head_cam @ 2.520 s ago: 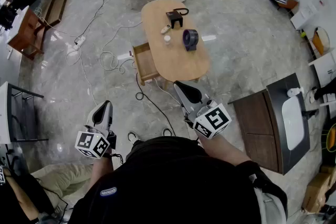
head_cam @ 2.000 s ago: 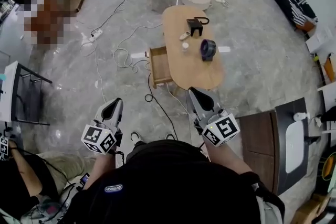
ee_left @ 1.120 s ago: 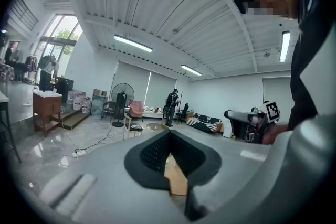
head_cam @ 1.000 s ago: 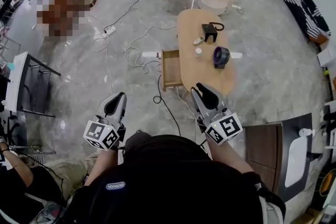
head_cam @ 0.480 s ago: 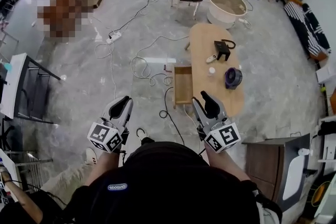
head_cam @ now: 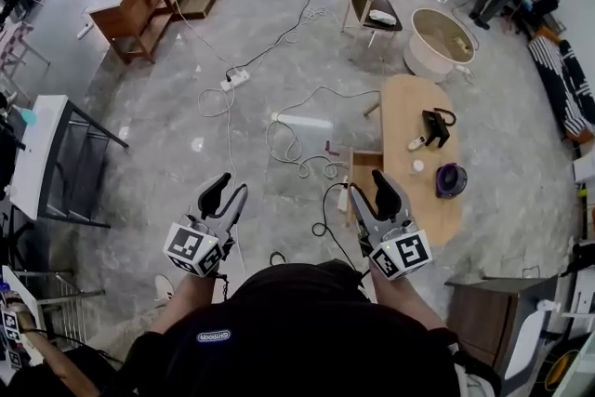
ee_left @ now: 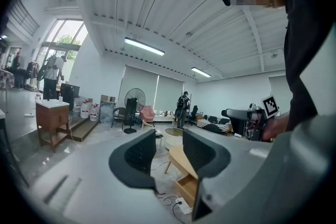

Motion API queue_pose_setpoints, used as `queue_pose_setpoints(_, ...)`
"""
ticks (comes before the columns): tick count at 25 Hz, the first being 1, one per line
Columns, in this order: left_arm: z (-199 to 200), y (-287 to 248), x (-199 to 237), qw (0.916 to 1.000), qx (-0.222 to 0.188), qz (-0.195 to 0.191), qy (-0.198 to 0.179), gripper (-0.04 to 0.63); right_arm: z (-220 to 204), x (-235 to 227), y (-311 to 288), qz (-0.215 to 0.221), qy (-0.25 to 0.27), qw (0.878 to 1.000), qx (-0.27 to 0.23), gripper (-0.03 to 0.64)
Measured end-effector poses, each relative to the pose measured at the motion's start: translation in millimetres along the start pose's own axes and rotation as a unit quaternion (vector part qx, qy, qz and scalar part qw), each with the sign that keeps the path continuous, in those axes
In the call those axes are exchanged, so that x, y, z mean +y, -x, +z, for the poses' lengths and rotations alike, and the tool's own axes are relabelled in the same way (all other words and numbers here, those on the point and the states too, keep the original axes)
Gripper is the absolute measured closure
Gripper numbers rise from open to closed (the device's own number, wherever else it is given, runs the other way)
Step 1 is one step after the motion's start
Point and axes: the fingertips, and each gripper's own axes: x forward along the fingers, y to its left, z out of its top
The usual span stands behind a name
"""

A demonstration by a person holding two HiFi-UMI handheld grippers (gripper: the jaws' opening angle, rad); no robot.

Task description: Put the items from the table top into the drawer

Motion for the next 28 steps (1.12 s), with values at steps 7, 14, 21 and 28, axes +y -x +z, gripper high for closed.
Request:
queue_pose_setpoints(7, 5, -28, 53, 0.9999, -0.003, 0.01, 0.003, 0.43, -4, -16, -58, -0.004, 0.004, 1.0, 0.017, 0.381)
queue_pose_setpoints(14, 12, -97, 109, 0.9994, 0.012, 0.031, -0.009, 0.419, -20, -75, -135, -0.017, -0.015, 1.0, 0.004, 0.382)
queue_pose_setpoints(21, 53, -220, 161, 0.999, -0.001, 0.03, -0.033, 0.409, 2, -165, -237, 0.002, -0.016, 1.0, -0.014, 0.382)
queue_pose_setpoints(28, 107, -347, 181, 0.9983, -0.032, -0.016, -0.045, 0.405, 34, -251, -289, -0.042, -0.005, 0.998, -0.04, 0.385)
